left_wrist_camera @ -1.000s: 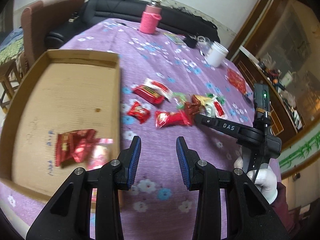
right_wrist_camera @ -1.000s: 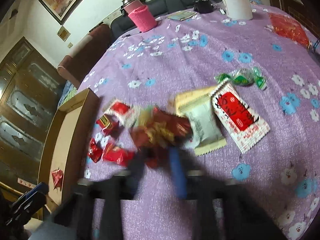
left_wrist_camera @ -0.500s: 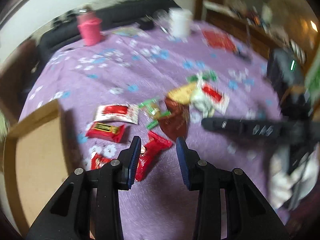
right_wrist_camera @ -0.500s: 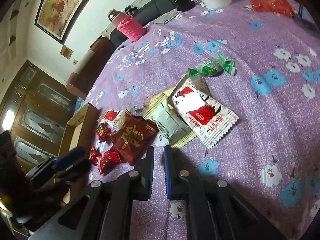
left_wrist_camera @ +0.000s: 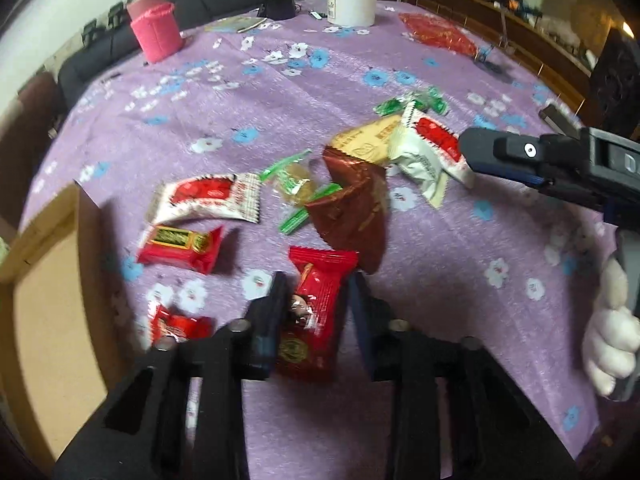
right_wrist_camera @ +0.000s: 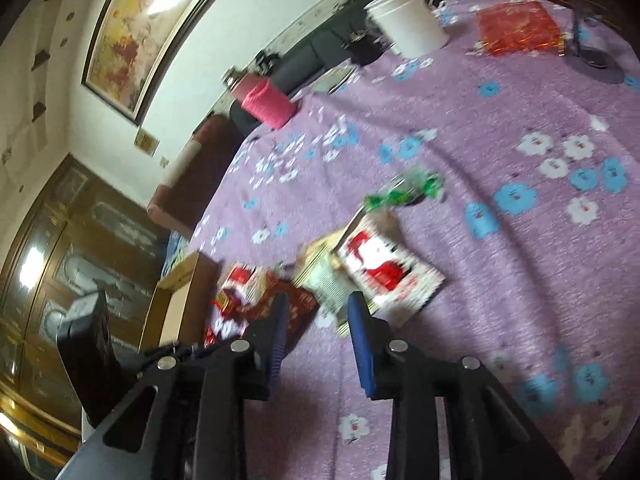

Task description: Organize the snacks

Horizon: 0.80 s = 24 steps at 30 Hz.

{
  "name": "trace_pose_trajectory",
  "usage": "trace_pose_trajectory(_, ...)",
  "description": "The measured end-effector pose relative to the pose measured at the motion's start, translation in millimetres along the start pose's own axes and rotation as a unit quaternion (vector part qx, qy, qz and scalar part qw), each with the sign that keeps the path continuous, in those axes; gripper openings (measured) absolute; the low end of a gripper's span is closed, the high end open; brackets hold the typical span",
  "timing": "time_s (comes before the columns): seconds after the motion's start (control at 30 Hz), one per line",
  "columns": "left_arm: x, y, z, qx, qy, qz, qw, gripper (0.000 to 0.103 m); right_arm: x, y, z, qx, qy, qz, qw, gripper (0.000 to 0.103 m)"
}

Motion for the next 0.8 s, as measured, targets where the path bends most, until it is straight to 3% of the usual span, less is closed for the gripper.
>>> trace_pose_trajectory(0.07,-3,-2,-2,-0.015,0.003,0.003,0.9999,0.02,-3,3,7,0.012,-0.007,0.01,1.0,0.037)
trace_pose_trajectory(0.2,-17,-8,-8,-0.054,-0.025,0.018,0.9981,0.02,-1,5,12,0.022,-0.007,0.009,1.0,0.039)
trace_pose_trajectory(0.4,-61,-22,-17,-0.103,-0.081,0.065,0.9893,0.02,2,3,-4,-0.023,-0.035,0.01,0.999,0.042)
trace_pose_trajectory(0.53,-93,-40,-32,-0.136,-0.101,0.101,0.9803,0.02,12,-2,-25,-0.051,-0.015,-0.021,0.998,0.042)
trace_pose_trajectory(0.67,-113,-58,-55,-0.17,-0.096,0.124,0.9728,0.021,38,-2,-38,-0.031,-0.005,-0.064,0.997,0.05)
trace_pose_trajectory(0.73,-122,-68,-70,-0.189,-0.086,0.131,0.9694,0.021,49,0,-42,-0.022,-0.027,-0.068,0.997,0.058)
trace_pose_trajectory(0.8,-128,-80,-85,-0.206,-0.076,0.135,0.9661,0.021,58,3,-46,-0.021,-0.051,-0.069,0.996,0.059)
Point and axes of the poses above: each gripper's, at about its wrist camera, not at the fingertips, and x roughly the way its jaws point, z to its right, y to its top, the point moved 1 cm from there along x, roughly the way its jaws point, and after that the axes turned 5 degrees about -x, right-handed, at the moved point
